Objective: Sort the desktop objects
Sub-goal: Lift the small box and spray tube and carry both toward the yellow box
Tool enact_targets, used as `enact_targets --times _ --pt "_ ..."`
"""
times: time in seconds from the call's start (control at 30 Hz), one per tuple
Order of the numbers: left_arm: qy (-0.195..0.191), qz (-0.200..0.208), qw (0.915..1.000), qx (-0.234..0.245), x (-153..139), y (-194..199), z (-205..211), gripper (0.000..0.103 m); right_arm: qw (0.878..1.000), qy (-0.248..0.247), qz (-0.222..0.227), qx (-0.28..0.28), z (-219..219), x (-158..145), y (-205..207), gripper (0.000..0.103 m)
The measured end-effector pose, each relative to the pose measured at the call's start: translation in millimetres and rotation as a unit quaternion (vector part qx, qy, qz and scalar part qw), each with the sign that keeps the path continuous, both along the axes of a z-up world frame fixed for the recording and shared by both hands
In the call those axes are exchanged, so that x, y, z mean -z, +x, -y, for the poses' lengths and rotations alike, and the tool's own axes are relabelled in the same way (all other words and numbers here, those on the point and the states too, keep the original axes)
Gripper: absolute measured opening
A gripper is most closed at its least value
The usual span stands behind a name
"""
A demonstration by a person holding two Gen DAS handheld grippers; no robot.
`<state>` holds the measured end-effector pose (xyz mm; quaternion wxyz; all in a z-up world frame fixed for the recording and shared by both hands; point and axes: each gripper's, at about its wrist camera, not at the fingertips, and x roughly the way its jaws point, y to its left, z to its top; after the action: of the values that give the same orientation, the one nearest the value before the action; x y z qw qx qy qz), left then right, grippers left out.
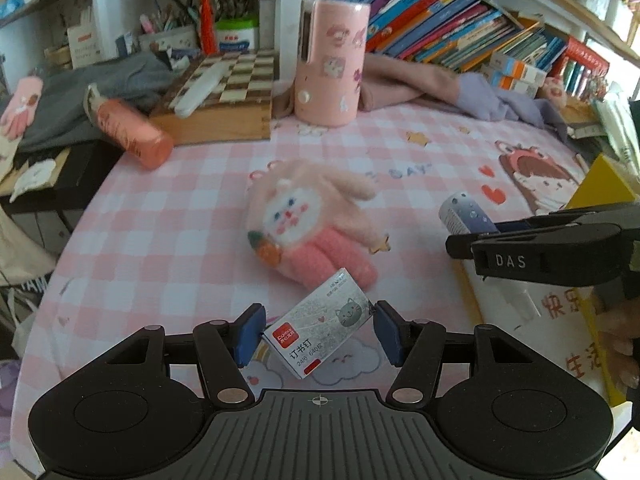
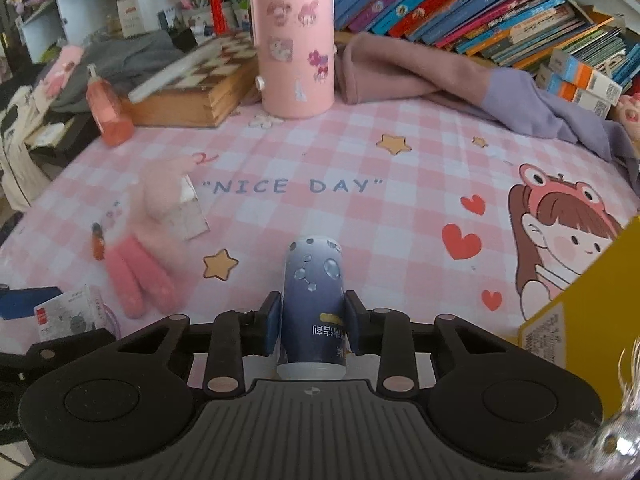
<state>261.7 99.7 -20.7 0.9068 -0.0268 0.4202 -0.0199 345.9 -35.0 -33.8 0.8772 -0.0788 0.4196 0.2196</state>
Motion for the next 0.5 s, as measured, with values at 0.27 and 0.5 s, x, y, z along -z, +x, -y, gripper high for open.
enact_targets --times 0.27,0.5 --pt "-0.019 0.034 0.9991 0.017 -23 -16 2 0.059 0.999 0.027 0.033 0.003 16 -36 -29 0.030" --pt "-0.040 0.068 0.9965 0.028 -46 -39 -2 0.059 0.998 0.045 0.048 0.009 26 -61 -59 0.030"
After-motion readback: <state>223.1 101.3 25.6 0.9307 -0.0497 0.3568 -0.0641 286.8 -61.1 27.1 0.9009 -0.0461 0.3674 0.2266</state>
